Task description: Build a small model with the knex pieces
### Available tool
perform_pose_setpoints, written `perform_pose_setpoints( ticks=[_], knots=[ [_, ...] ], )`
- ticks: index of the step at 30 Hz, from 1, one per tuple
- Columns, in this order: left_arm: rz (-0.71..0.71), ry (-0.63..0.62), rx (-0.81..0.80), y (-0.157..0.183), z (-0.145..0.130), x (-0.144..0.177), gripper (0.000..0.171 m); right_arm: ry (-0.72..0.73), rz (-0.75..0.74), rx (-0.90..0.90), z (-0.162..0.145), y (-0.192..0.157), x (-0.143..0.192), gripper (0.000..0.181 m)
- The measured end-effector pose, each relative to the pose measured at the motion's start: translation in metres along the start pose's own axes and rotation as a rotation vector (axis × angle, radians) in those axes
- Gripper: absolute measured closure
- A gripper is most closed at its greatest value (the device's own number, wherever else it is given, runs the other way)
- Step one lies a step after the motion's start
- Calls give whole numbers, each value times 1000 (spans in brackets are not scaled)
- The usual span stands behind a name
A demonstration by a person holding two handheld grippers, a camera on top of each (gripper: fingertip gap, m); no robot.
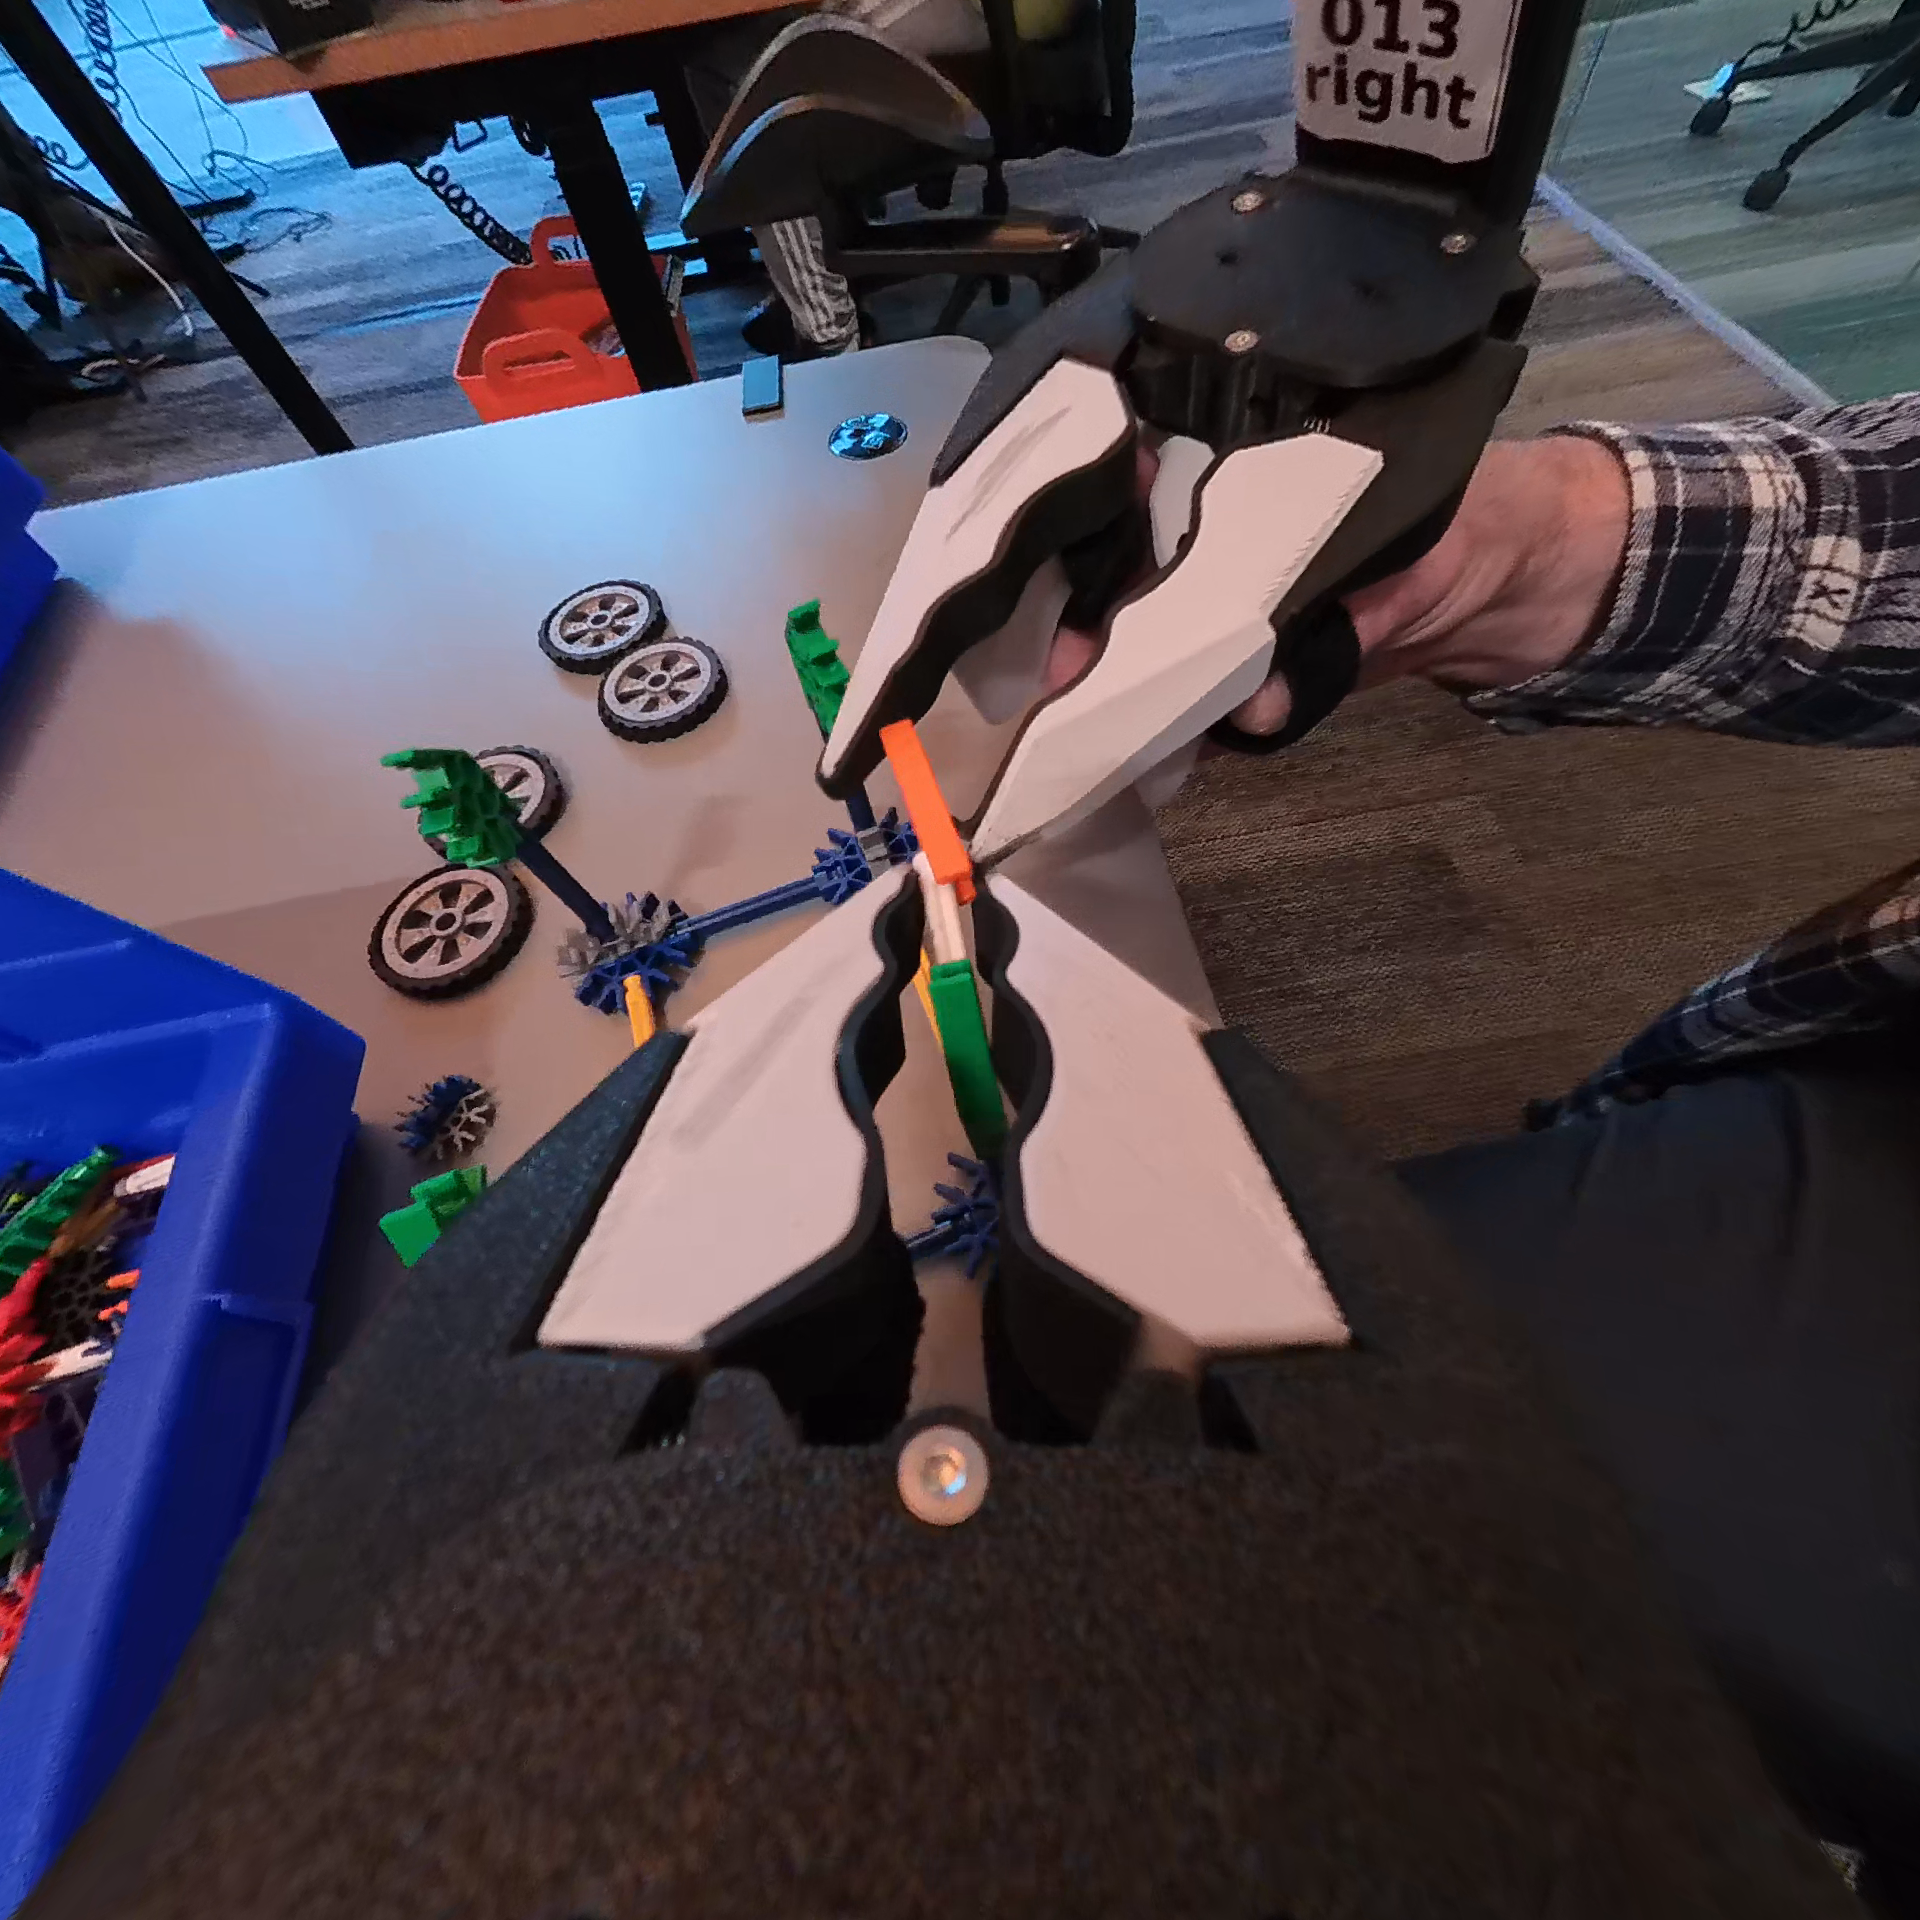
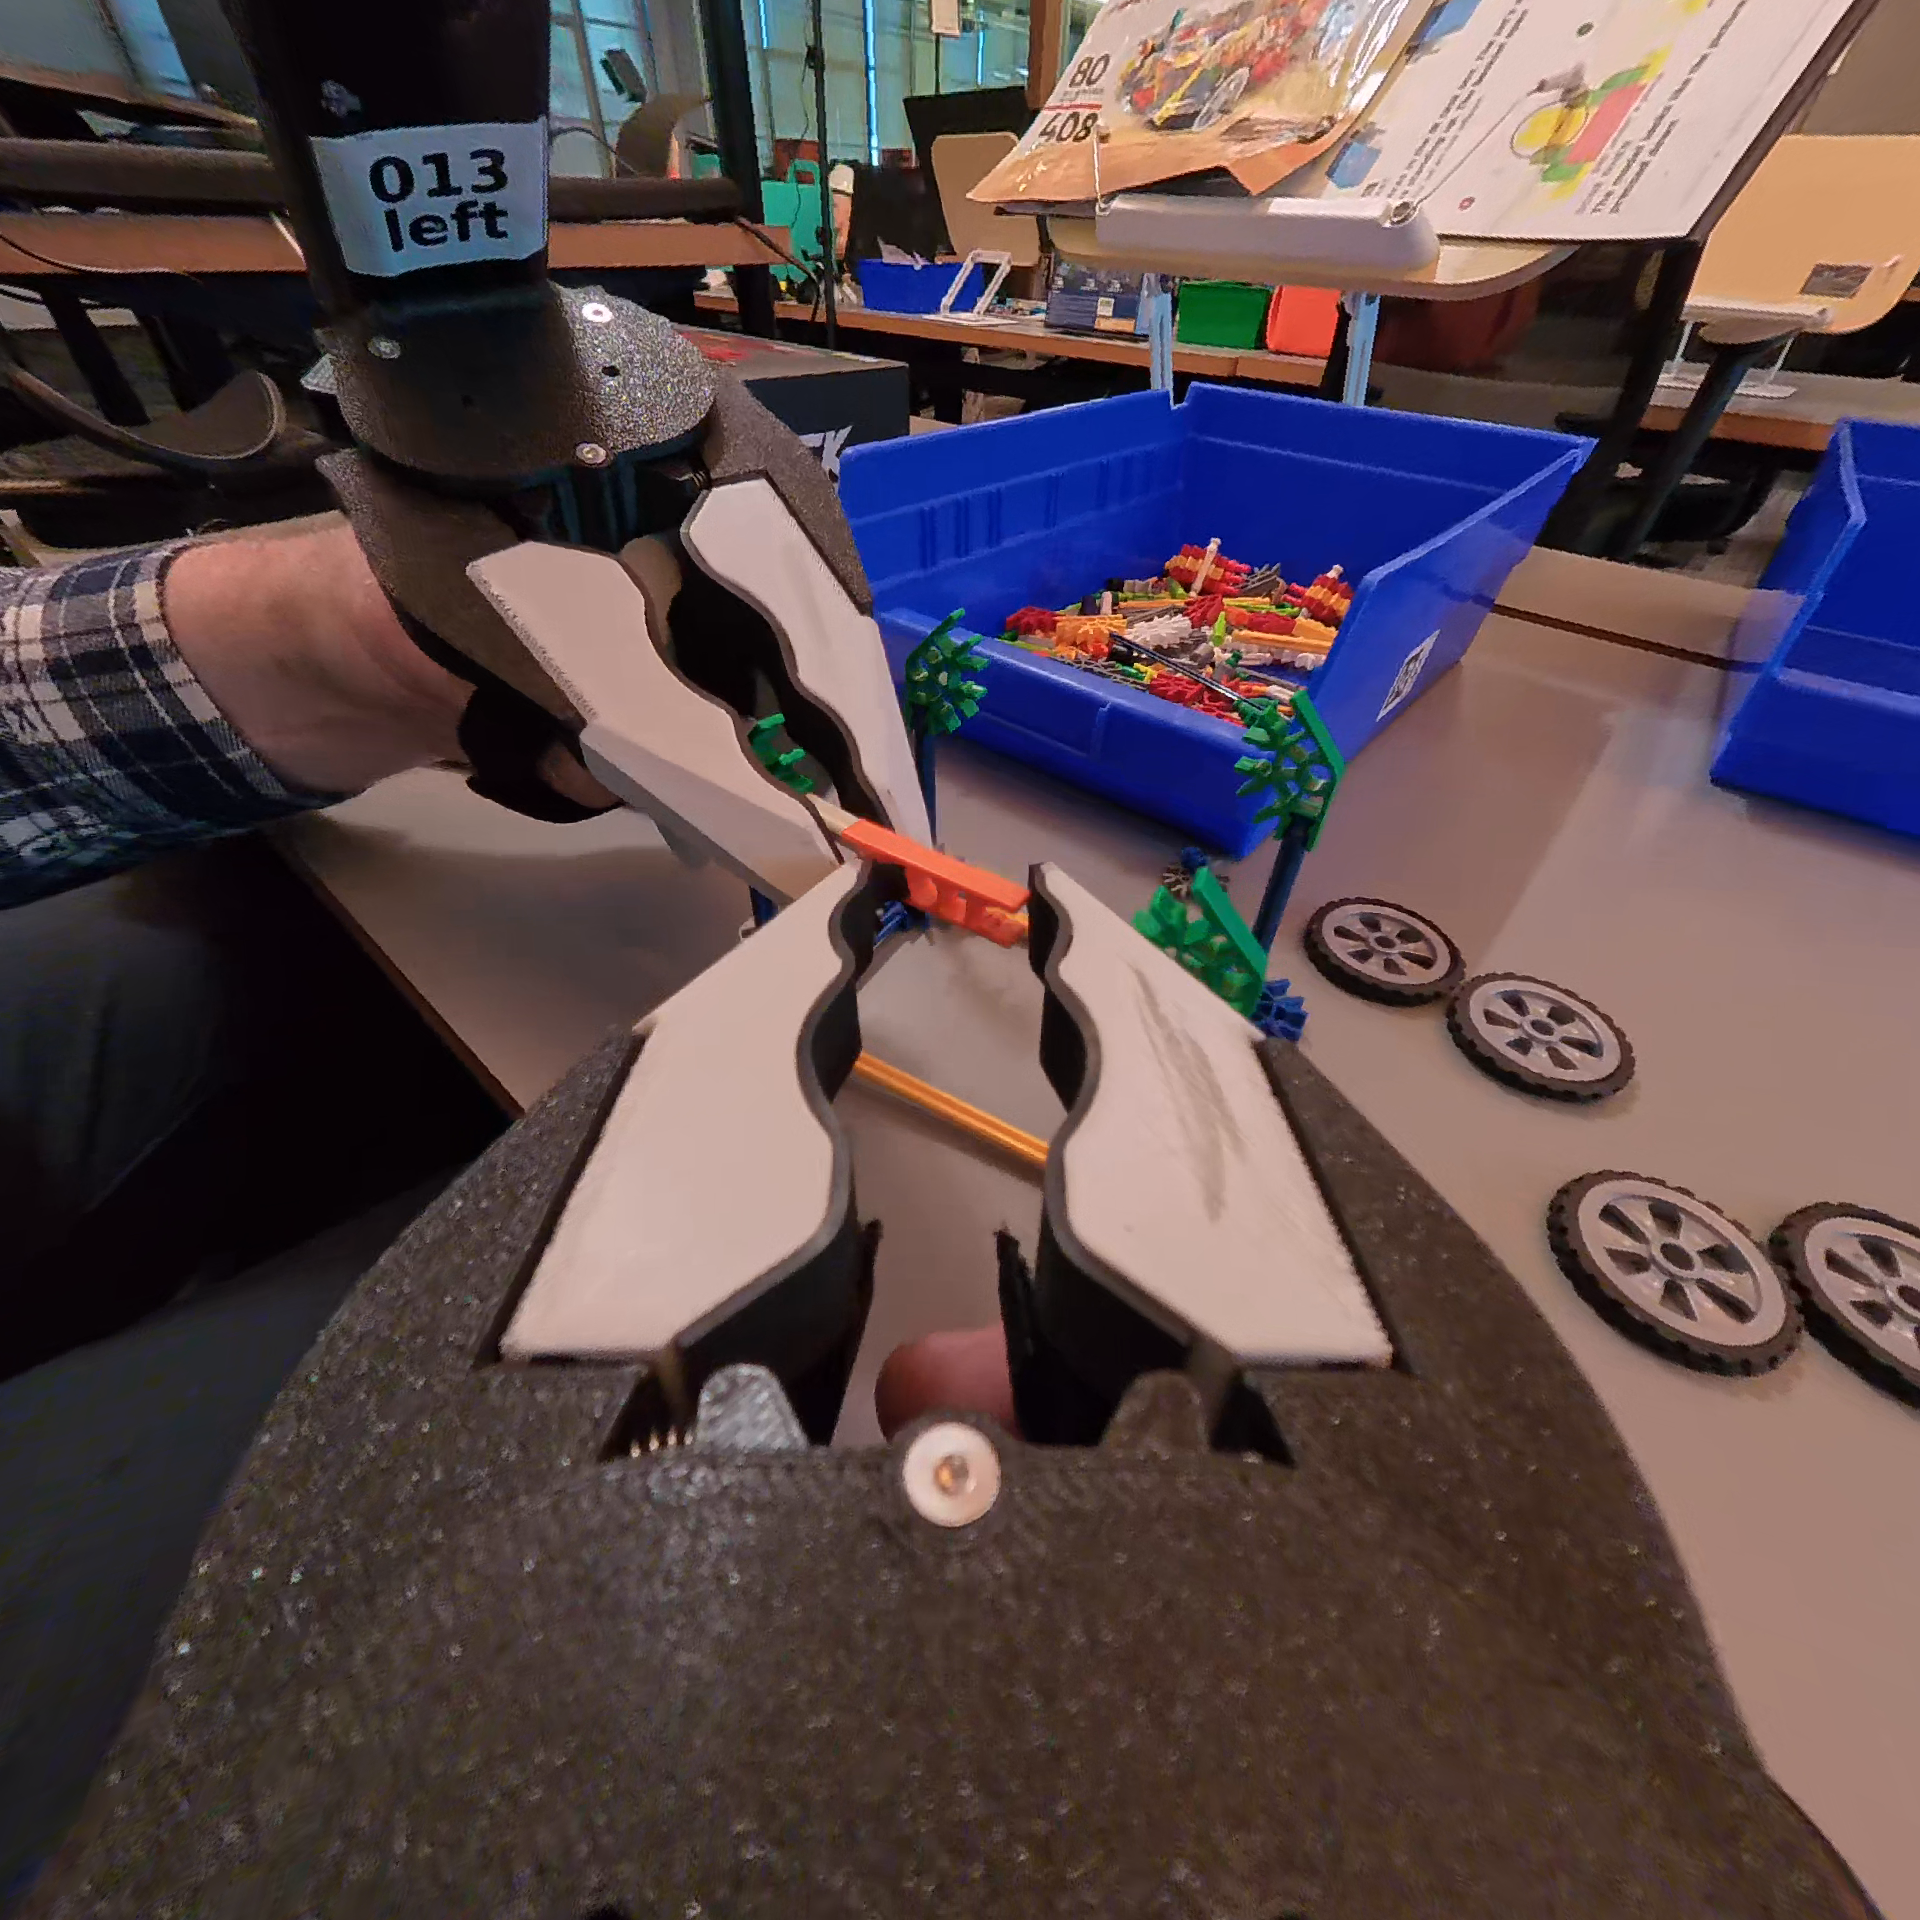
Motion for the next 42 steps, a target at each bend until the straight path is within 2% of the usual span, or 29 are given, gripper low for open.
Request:
perform_pose_setpoints(
  ticks=[18,22,25,28,30,34,36,38,42],
  knots=[
    [101,-13,-51,-10,-3,-4,171,-28,-64,-27,-2,8,-5,156],
    [26,-3,14,-7,-3,0,168,-32,-44,-16,0,4,-6,155],
    [34,5,16,-10,-6,5,168,-16,-48,-1,6,4,2,147],
    [29,9,45,-12,-8,12,168,-18,-55,-1,6,6,13,159],
    [27,7,45,-13,-10,16,168,-10,-58,6,8,8,22,160],
    [68,8,31,-15,-12,26,161,2,-118,-8,11,24,31,152],
    [84,24,34,-16,-10,32,154,-32,-132,3,6,30,29,148],
    [107,16,30,-17,-13,38,149,-93,-79,-27,-3,29,21,140],
    [137,6,33,-16,-17,51,147,-215,-8,-26,-25,23,4,141]
  ],
)
Point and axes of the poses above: each gripper's, where its closed fingertips meet, x back along the fingers, z out of its top, y = z × x across the jaws, the point moved 1 cm from there along x, back along the fingers, and after that the axes turned 1 degree about x, right-handed, at the moved point
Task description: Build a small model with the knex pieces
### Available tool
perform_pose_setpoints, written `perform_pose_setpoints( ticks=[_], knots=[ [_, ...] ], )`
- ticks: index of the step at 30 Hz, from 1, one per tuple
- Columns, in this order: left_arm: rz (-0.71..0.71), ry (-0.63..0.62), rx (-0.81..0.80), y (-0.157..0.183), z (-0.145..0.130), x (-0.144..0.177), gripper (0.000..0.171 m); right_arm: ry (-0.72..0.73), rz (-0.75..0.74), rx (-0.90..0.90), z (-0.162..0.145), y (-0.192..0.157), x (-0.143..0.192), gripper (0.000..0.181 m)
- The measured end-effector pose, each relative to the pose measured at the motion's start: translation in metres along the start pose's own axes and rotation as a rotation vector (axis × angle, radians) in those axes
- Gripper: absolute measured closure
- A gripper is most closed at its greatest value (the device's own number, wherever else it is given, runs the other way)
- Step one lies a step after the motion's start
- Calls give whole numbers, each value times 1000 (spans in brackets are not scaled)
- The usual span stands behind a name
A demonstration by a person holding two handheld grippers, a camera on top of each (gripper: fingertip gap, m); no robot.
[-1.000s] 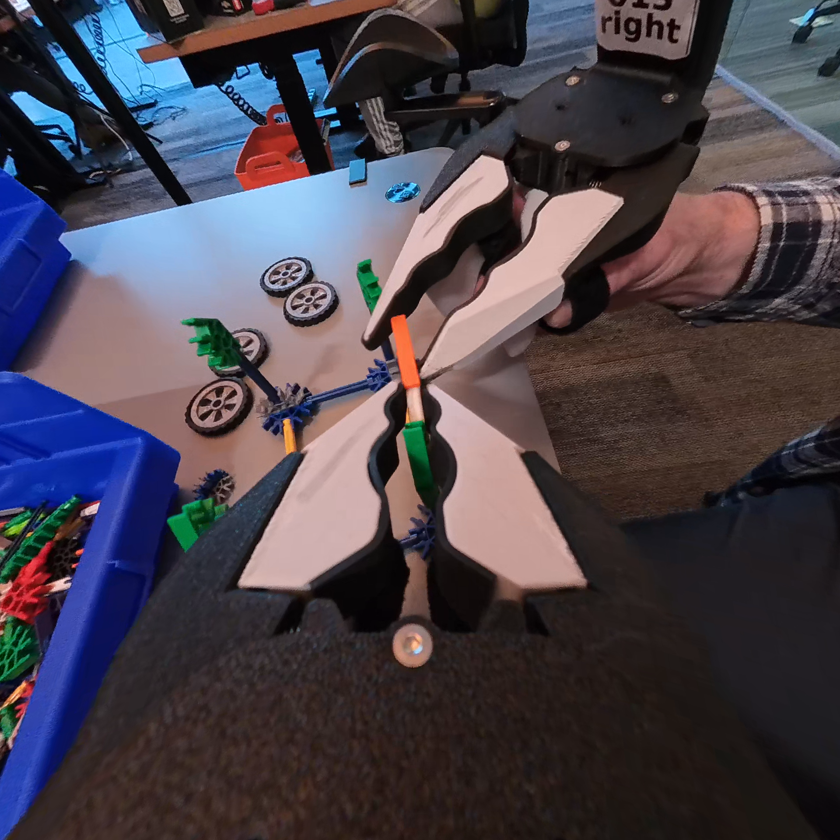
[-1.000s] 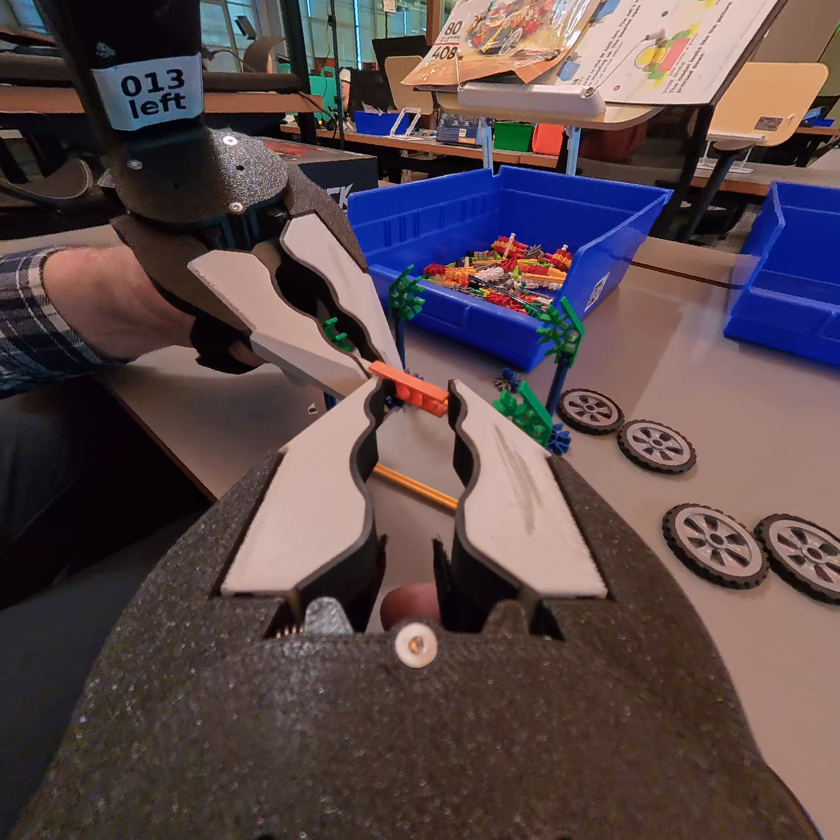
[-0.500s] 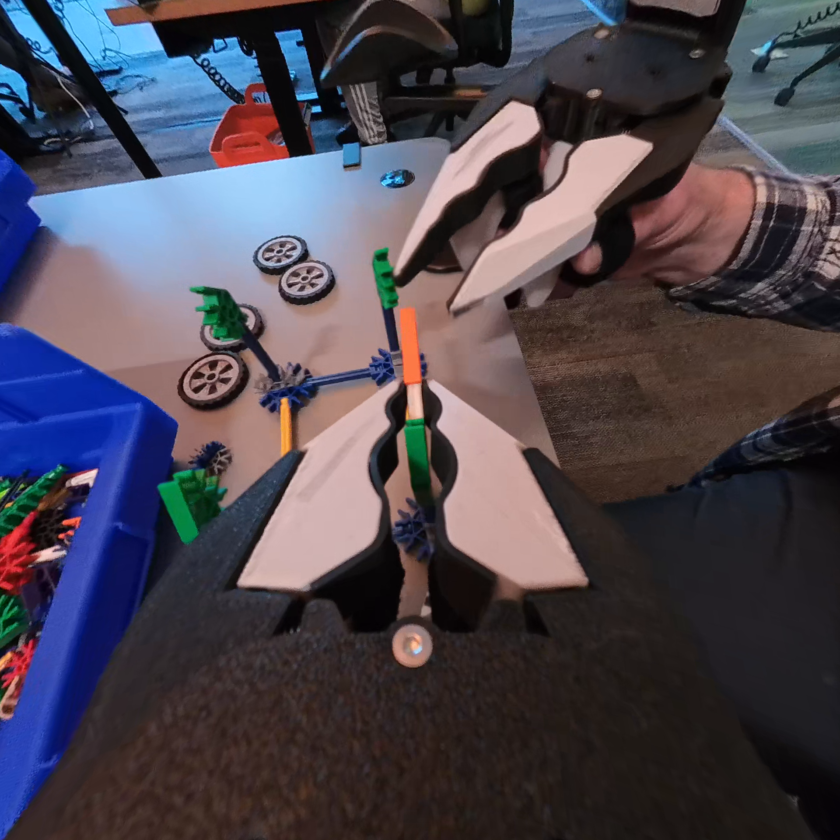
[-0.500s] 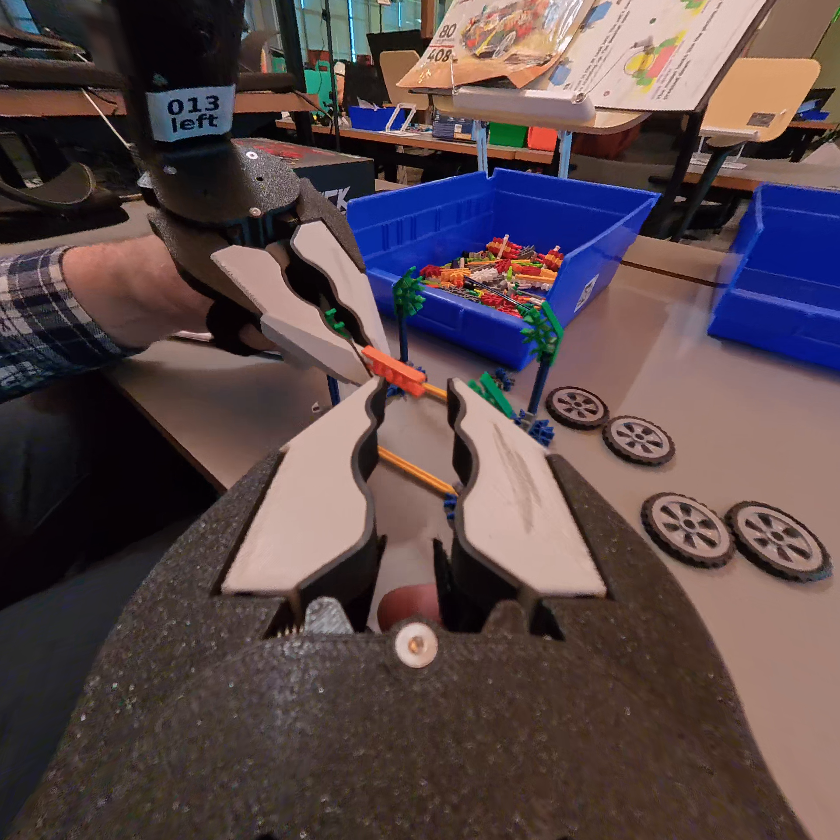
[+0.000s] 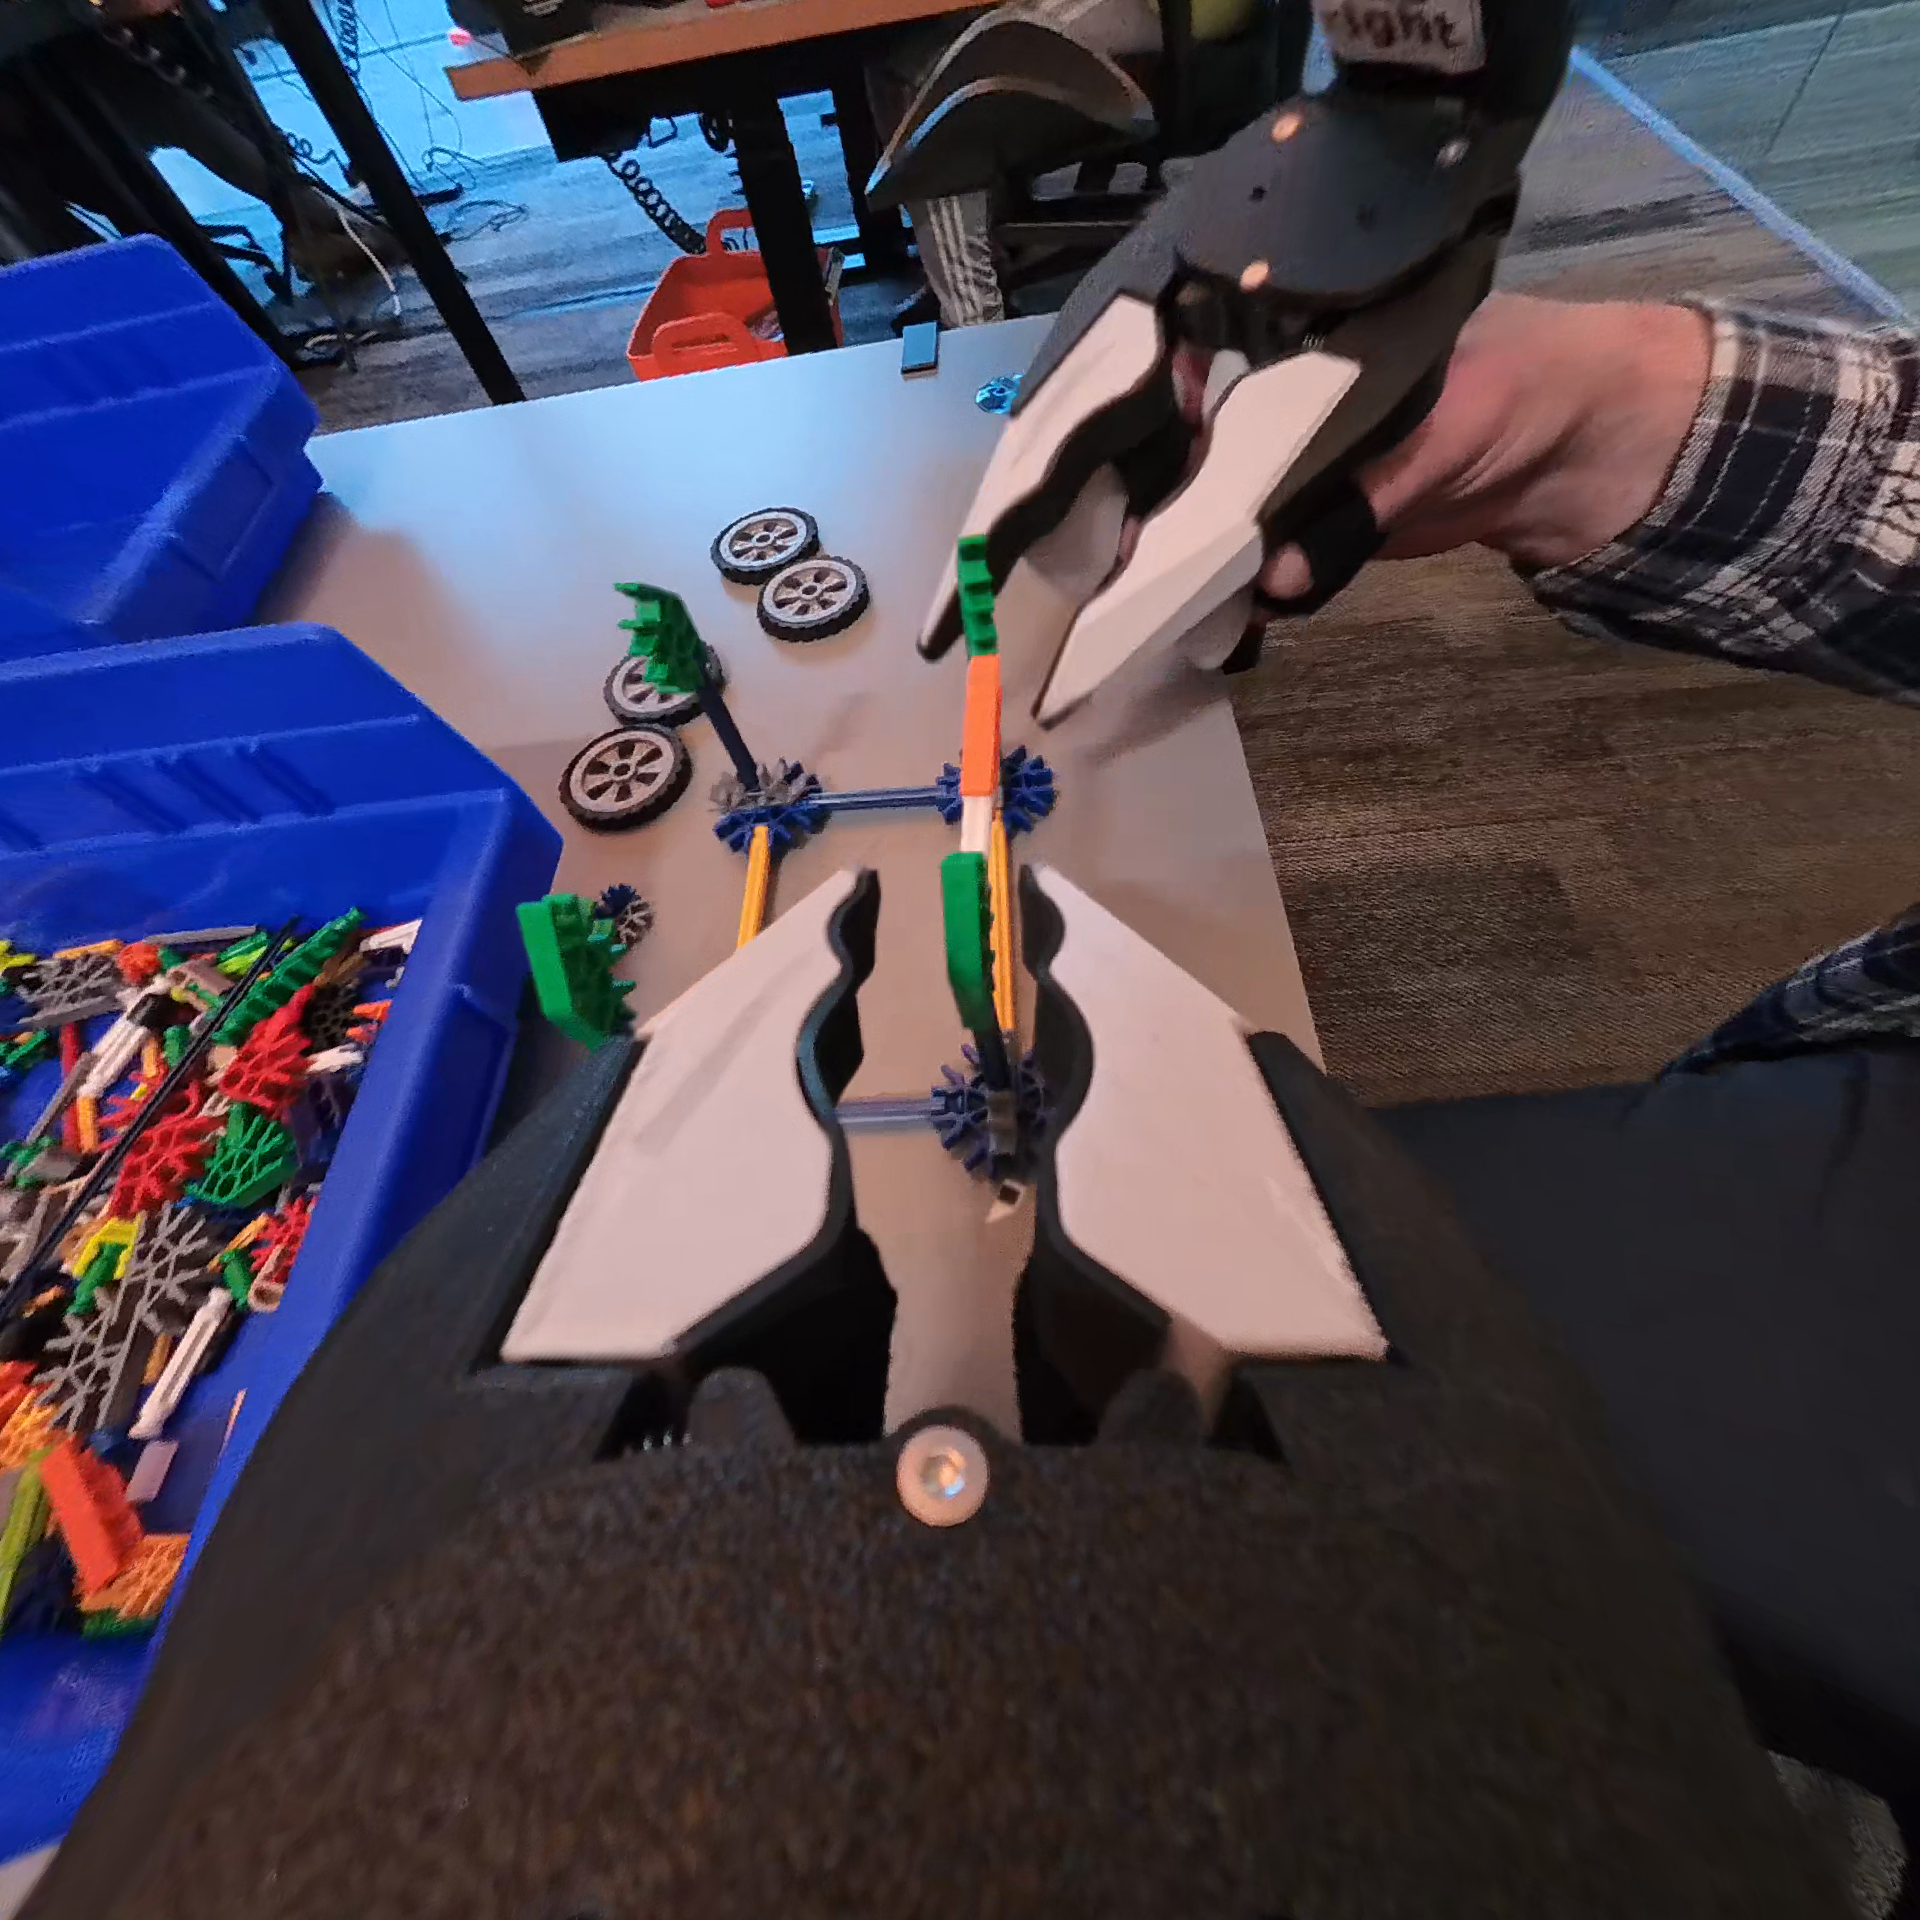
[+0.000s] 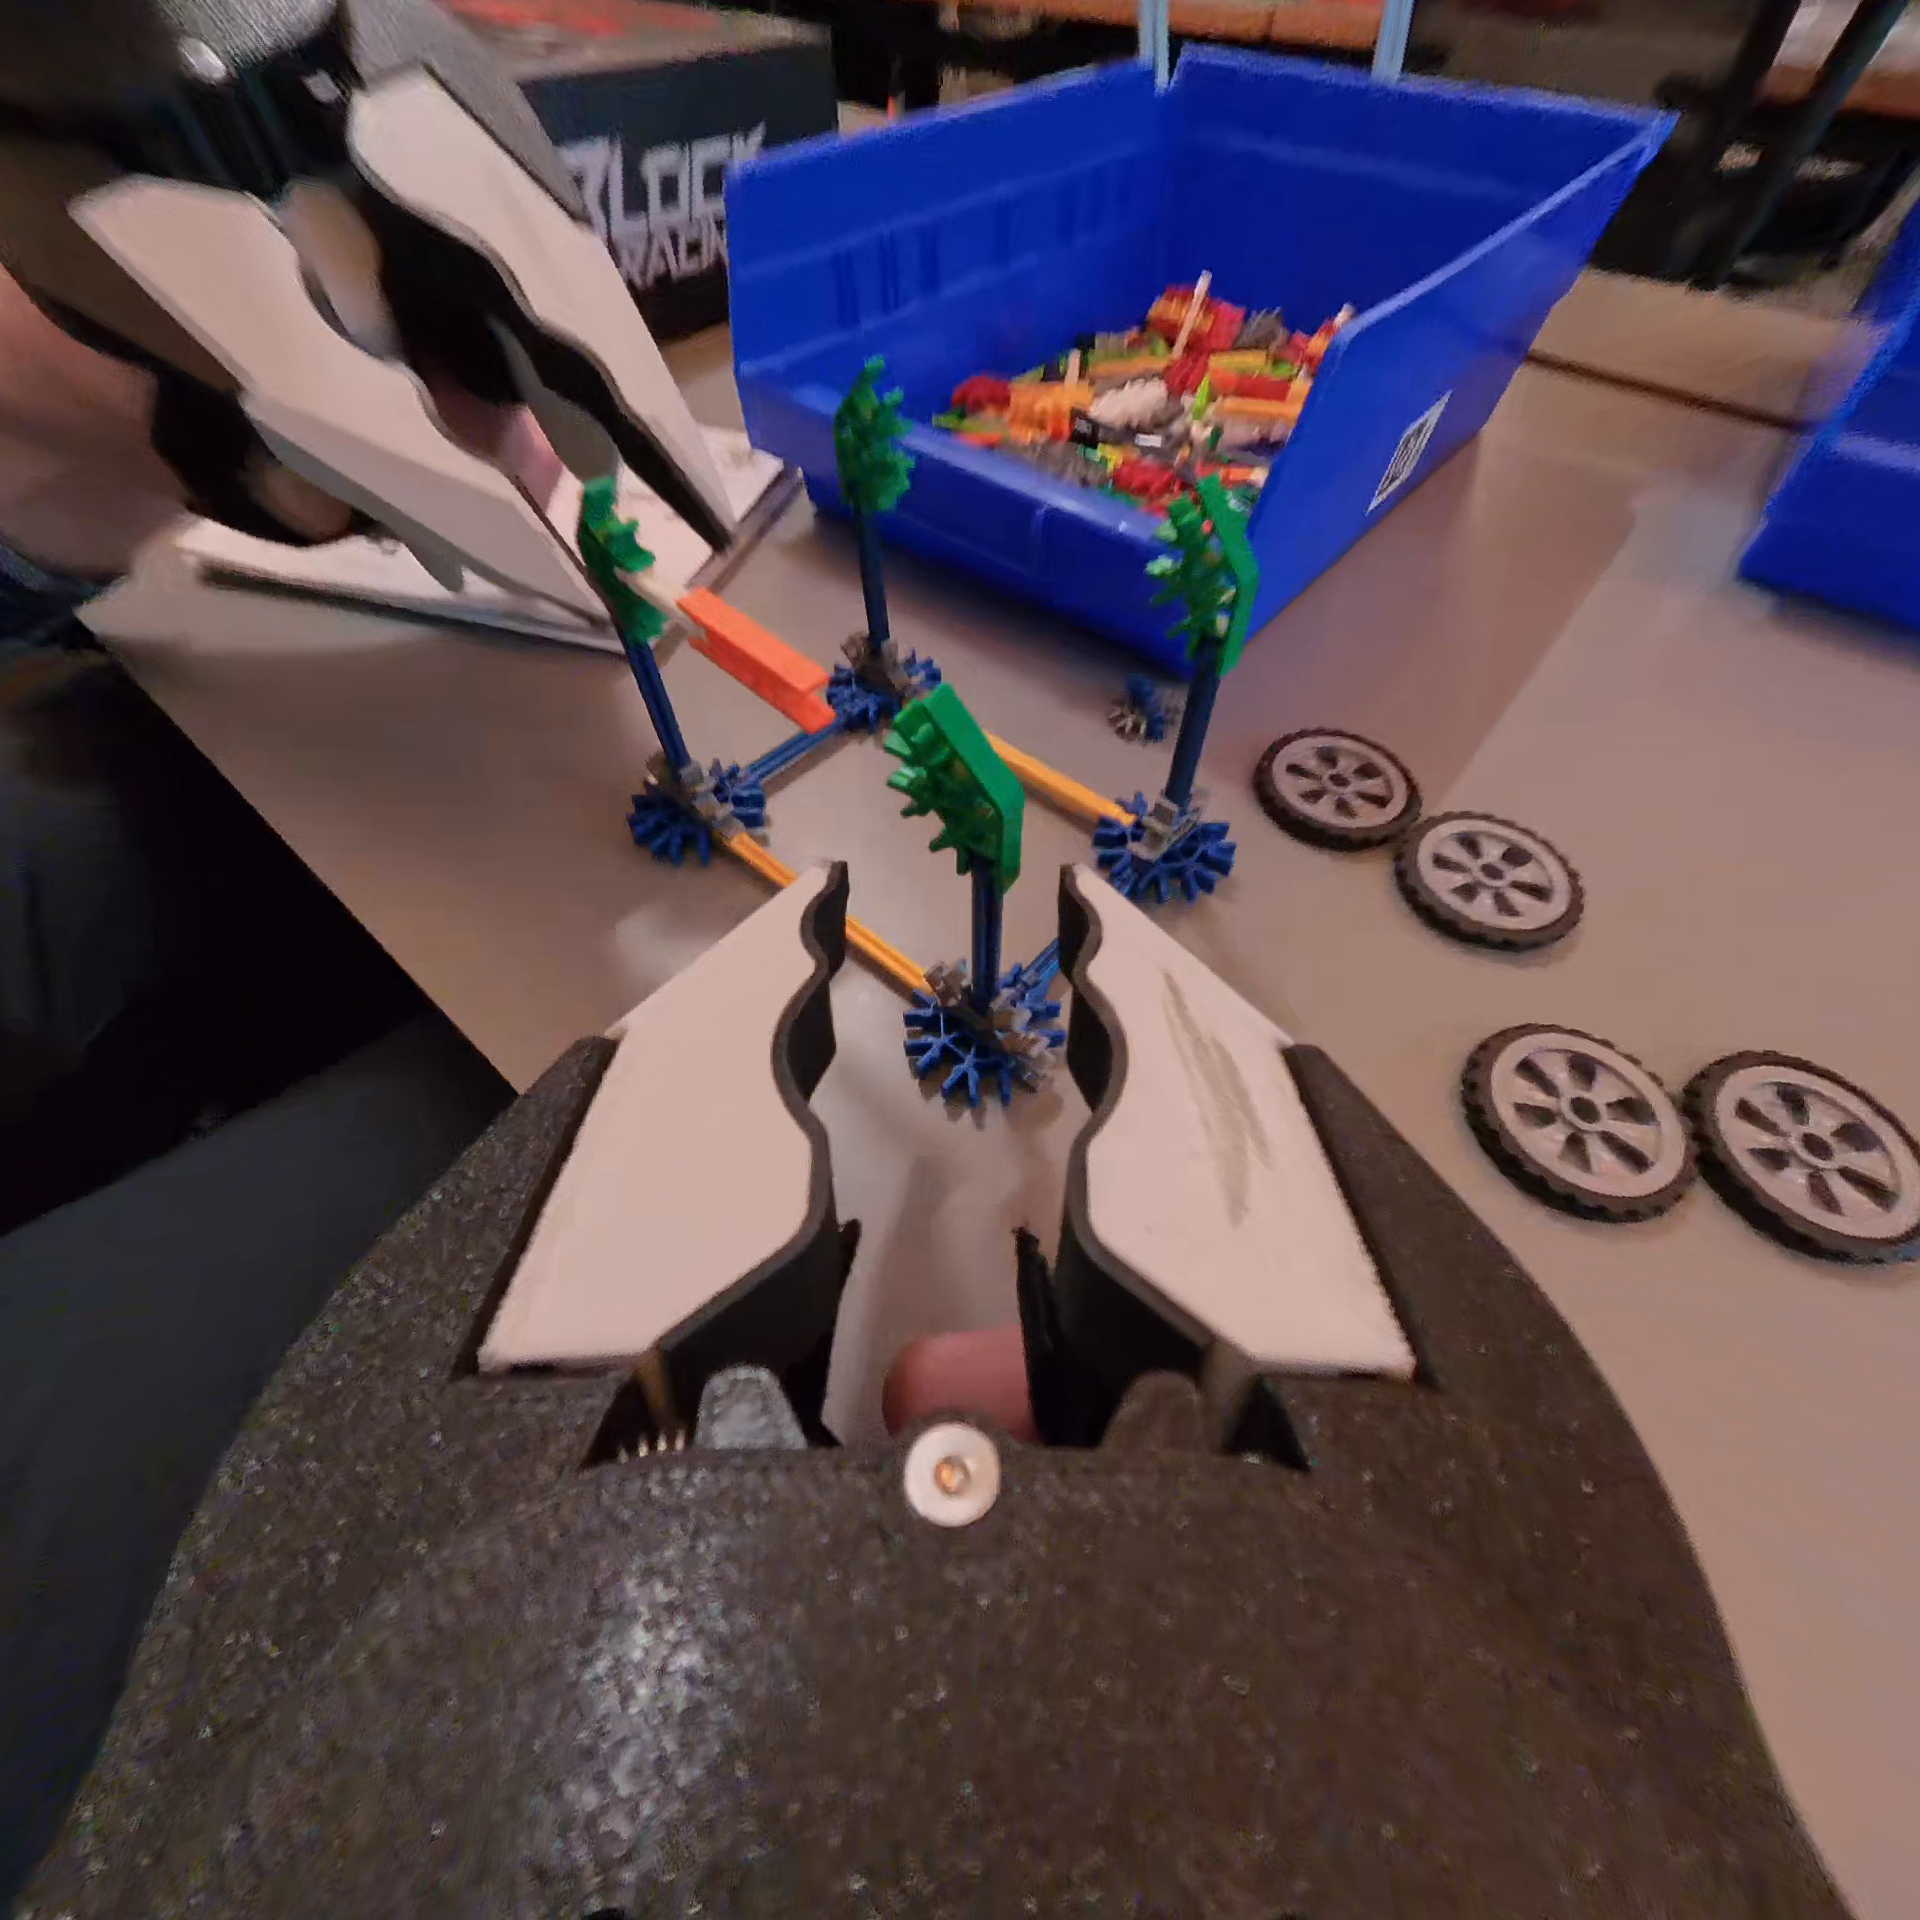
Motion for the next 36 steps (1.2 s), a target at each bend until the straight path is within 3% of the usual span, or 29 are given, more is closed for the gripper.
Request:
perform_pose_setpoints(
  ticks=[6,9,16,18,22,25,27,29,32,36],
  knots=[
    [29,-64,-19,0,-14,0,164,-62,-21,29,-5,-3,-12,174],
    [35,-57,-3,-2,-15,0,166,-64,-54,36,-4,-4,-15,175],
    [36,-55,4,-7,-17,4,165,-52,-86,44,-4,-11,-15,173],
    [20,-61,0,-7,-17,6,165,-38,-51,34,-5,-13,-14,160],
    [-31,-101,-10,-8,-13,25,133,-28,-3,40,-4,-12,-11,150],
    [-13,-61,-11,-31,8,50,128,-18,26,32,-3,-13,-12,150],
    [50,-81,-32,-61,19,64,136,-25,29,31,-3,-12,-13,150],
    [121,-187,-72,-98,16,70,150,-32,36,25,-4,-12,-14,150],
    [146,-464,-147,-146,-12,61,155,-29,42,5,-4,-11,-14,150],
    [53,-819,-220,-174,-61,40,161,-32,37,-3,-5,-9,-14,150]
  ],
)
Point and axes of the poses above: each gripper's, where its closed fingertips meet, x back along the fingers, z out of its top, y = z × x across the jaws, the point moved 1 cm from there along x, back along the fingers, and after that the axes turned 1 degree about x, right-handed, at the moved point
